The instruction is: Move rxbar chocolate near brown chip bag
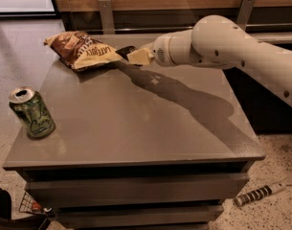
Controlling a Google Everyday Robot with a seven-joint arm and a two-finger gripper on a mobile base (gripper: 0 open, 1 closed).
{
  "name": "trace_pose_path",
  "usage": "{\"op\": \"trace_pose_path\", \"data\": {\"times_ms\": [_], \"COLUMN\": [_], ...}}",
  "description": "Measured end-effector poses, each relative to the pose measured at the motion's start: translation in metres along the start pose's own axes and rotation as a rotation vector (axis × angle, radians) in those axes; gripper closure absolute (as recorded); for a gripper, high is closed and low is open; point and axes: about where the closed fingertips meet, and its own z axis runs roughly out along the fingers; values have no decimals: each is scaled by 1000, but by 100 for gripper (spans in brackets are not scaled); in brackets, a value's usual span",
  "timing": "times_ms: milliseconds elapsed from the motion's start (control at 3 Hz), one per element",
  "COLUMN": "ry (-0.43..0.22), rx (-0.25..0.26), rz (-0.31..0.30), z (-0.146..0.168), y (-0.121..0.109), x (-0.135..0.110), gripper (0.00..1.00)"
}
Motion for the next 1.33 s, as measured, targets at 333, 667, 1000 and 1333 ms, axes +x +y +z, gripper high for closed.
{"op": "trace_pose_path", "data": {"times_ms": [333,667,1000,1333], "ry": [0,0,1,1], "rx": [-3,-6,-9,-12], "rz": [-1,-3,-4,-5], "z": [1,2,3,5], "y": [2,4,5,7], "x": [-1,-1,-1,-2], "gripper": [61,37,13,0]}}
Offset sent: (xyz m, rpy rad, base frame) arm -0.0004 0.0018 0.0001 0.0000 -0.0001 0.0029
